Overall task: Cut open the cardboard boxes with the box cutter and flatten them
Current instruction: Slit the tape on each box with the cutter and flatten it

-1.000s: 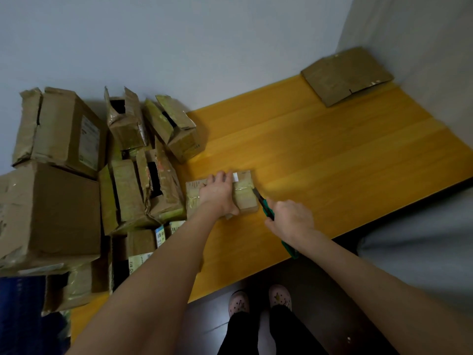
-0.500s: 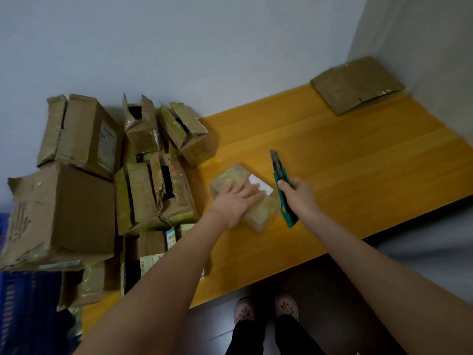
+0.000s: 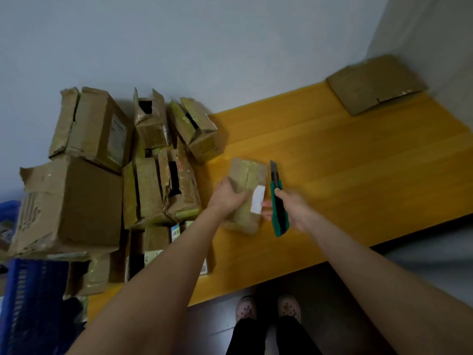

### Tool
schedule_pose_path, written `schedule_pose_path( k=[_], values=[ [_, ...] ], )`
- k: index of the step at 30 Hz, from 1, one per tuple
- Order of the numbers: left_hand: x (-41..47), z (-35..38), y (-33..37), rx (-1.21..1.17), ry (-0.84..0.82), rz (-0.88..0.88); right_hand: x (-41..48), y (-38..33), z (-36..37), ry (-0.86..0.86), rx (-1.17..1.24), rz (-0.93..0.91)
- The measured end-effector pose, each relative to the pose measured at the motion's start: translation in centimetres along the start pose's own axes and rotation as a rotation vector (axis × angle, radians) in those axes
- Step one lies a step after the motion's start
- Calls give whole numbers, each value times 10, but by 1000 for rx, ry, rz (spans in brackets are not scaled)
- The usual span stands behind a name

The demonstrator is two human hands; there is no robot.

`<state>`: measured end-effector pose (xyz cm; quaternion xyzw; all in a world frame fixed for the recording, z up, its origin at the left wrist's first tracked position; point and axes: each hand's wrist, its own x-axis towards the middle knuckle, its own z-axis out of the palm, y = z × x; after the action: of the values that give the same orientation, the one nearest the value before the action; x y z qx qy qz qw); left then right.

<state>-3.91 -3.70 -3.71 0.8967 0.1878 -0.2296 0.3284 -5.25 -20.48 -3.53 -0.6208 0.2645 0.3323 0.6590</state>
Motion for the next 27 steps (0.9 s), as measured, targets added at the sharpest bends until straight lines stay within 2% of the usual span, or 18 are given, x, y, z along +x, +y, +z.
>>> schedule_pose_path(
  k=[2, 4, 7, 12, 16, 18, 23, 27],
  values=[
    [2, -3, 3, 273, -33, 14, -5, 12, 6, -73, 195, 81],
    [-1, 0, 10, 481, -17, 20, -3, 16, 10, 9, 287, 59],
    [-6, 18, 22, 622, 33, 37, 5, 12, 4, 235, 92, -69],
    [0, 36, 28, 699, 39, 27, 13, 0, -8, 295, -56, -154],
    [6, 22, 24, 832, -42, 245, 15, 4, -13, 324, -157, -186],
    [5, 16, 21, 905, -38, 287, 14, 8, -16, 302, -143, -173],
    [-1, 24, 24, 763, 38, 175, 7, 9, -19, 265, -133, -132],
    [1, 20, 20, 709, 71, 316, -6, 5, -28, 252, -125, -159]
  ],
)
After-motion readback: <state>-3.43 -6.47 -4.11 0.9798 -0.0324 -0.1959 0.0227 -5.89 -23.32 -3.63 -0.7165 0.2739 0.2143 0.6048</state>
